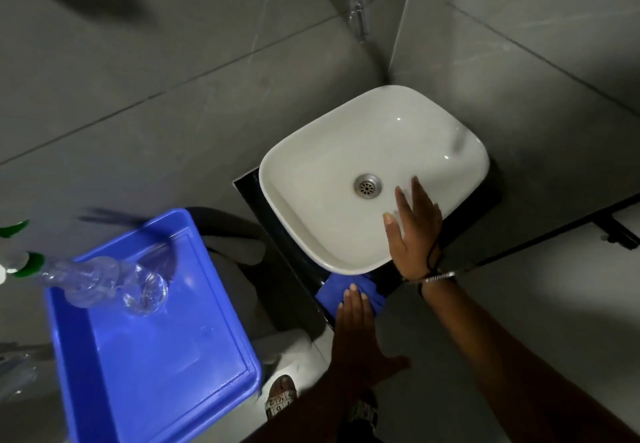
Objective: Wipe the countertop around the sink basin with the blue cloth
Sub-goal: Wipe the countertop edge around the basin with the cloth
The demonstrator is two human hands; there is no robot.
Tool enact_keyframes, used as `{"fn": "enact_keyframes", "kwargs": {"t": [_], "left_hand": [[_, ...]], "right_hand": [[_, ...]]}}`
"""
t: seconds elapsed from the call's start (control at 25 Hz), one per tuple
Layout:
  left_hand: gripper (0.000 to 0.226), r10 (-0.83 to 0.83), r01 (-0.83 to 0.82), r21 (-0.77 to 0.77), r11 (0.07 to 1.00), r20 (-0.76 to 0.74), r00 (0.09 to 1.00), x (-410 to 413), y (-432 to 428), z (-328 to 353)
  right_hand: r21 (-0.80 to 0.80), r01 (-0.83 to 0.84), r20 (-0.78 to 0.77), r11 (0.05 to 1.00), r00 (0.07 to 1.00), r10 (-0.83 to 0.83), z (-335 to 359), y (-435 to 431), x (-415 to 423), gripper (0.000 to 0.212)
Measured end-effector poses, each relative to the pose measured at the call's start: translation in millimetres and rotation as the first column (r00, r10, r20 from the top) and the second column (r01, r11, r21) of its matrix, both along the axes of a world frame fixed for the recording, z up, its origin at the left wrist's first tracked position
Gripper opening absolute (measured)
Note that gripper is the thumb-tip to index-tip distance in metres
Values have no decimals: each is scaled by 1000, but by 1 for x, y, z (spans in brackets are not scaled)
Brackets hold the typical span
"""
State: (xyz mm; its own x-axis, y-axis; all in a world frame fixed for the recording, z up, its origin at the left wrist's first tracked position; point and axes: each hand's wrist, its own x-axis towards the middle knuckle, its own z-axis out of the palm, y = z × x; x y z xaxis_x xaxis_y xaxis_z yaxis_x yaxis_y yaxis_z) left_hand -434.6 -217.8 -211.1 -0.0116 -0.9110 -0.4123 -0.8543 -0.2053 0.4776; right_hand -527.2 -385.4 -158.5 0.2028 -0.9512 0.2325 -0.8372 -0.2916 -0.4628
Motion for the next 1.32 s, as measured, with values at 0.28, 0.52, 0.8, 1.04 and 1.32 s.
{"fn": "enact_keyframes", "kwargs": {"t": [0.28, 0.52, 0.8, 1.04, 1.32], "left_hand": [[78, 449, -387, -564, 729, -32, 893, 69, -9, 54], [108, 471, -405, -354, 843, 124, 873, 66, -129, 64], [114, 526, -399, -446, 801, 208, 825, 71, -136, 38], [118, 548, -407, -469, 784, 215, 808, 68, -139, 36], [122, 534, -412, -449, 793, 187, 824, 68, -139, 41]], "right_hand": [[183, -197, -126, 963, 967, 221, -79, 156, 5, 57], [341, -344, -228, 875, 873, 432, -109, 147, -4, 81], [286, -326, -371, 901, 829, 418, -108, 28, -134, 74], [326, 77, -435, 942, 897, 78, -101, -100, -199, 76], [382, 331, -253, 863, 936, -247, -103, -85, -138, 73]]}}
